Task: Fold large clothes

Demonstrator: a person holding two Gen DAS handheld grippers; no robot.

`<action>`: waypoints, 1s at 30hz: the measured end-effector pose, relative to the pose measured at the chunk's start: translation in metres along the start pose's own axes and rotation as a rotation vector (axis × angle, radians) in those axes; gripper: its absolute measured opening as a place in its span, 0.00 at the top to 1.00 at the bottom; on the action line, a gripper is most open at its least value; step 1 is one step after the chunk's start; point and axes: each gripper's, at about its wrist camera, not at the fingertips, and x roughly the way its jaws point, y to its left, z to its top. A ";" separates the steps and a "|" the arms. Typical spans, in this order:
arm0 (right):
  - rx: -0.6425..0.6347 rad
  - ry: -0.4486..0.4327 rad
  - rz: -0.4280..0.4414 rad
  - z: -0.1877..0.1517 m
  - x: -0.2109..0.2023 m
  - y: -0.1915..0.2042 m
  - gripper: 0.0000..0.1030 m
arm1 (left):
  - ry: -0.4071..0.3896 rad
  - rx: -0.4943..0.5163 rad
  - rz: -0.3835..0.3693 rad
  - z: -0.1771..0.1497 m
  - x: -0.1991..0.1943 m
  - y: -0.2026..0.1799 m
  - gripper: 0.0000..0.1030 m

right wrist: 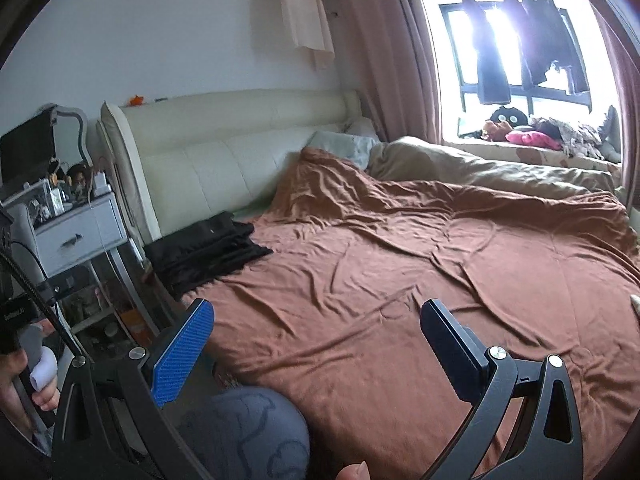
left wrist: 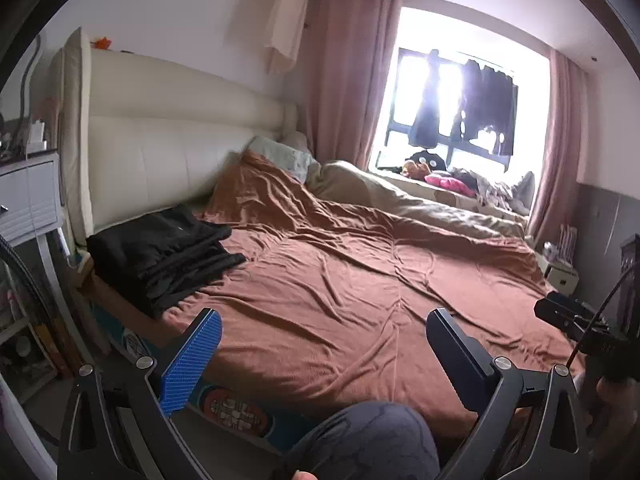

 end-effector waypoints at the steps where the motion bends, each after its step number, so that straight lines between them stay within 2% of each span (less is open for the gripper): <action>1: -0.022 0.000 -0.015 -0.002 0.000 0.003 0.00 | 0.002 0.008 -0.004 -0.003 0.001 -0.002 0.00; 4: -0.060 0.030 -0.034 -0.006 0.004 0.009 0.00 | 0.012 0.028 -0.009 -0.008 0.004 -0.005 0.00; 8: -0.043 0.055 -0.022 -0.005 0.008 0.008 0.00 | 0.013 0.039 -0.015 -0.010 0.001 -0.005 0.00; 19: 0.046 0.025 -0.012 -0.008 0.001 -0.004 0.00 | 0.000 0.053 0.009 -0.010 -0.006 0.001 0.00; 30: 0.022 0.042 -0.013 -0.012 0.008 0.005 0.00 | -0.006 0.066 0.020 -0.010 -0.008 0.003 0.00</action>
